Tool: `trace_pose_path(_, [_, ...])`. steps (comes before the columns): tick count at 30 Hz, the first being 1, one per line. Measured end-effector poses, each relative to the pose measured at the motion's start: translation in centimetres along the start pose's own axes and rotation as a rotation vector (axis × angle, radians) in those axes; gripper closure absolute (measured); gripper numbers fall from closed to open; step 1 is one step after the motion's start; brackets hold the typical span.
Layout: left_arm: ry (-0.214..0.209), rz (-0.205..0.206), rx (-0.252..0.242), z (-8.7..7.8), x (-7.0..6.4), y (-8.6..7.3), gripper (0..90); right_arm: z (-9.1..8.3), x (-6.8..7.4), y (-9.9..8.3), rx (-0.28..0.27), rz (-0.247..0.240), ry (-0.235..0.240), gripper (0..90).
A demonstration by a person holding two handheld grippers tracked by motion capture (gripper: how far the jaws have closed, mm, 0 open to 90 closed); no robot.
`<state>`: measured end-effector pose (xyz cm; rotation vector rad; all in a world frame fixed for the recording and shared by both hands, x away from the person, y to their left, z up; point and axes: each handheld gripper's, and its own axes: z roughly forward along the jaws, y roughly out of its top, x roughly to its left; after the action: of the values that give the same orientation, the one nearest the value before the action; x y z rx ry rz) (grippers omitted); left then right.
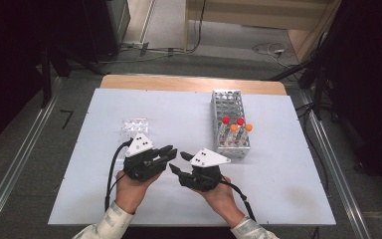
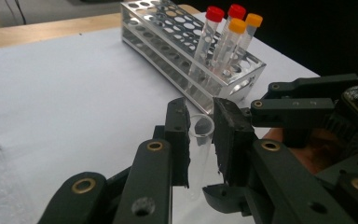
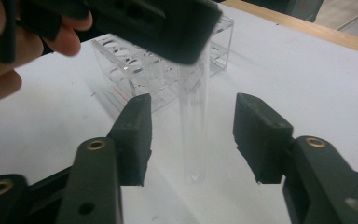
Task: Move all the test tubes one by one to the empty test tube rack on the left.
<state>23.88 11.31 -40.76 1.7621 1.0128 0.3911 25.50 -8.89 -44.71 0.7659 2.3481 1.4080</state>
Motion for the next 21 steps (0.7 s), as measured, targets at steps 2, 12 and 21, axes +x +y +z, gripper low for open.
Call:
trace_pose_path(2, [0.012,-0.001,-0.010,-0.5,0.3,0.2,76.6,-0.1,0.0,0.0,0.000,0.000,0.005,41.8])
trace_pose_path(12, [0.077,-0.034,-0.045,-3.4,2.7,0.6,76.5,-0.4,-0.3,0.1,0.010,0.009,0.007,36.1])
trace_pose_path(21, [0.127,-0.063,-0.084,-5.7,4.3,0.8,76.5,-0.5,-0.6,0.0,0.016,0.014,-0.002,32.5])
